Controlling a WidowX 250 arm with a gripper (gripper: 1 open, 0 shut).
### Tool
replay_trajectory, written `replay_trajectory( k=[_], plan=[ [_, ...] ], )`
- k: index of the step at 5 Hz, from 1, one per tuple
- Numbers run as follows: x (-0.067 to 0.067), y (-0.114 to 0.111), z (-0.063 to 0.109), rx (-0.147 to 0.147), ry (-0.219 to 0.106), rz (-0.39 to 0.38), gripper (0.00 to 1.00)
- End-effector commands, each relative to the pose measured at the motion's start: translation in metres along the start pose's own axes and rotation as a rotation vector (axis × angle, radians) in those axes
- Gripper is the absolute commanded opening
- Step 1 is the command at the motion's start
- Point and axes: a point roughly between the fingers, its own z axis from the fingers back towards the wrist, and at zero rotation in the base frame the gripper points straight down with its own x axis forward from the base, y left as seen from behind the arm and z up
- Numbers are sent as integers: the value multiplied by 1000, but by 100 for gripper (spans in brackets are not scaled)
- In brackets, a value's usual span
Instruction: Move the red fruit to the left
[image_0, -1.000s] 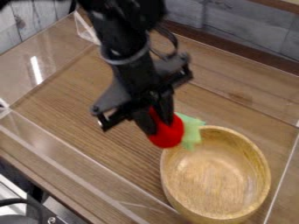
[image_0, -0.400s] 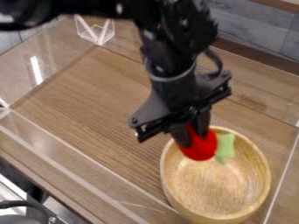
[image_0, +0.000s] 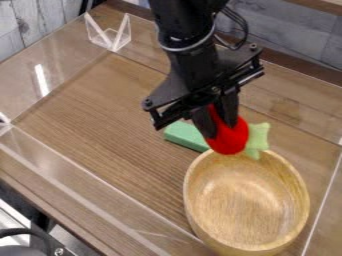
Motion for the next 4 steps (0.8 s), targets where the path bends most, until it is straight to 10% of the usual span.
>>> replay_trajectory(
  k=[1,4],
  plan=[
    [14,-7,11,-58,-33,11,0],
    [62,0,11,-119,-40,-22,0]
  ],
)
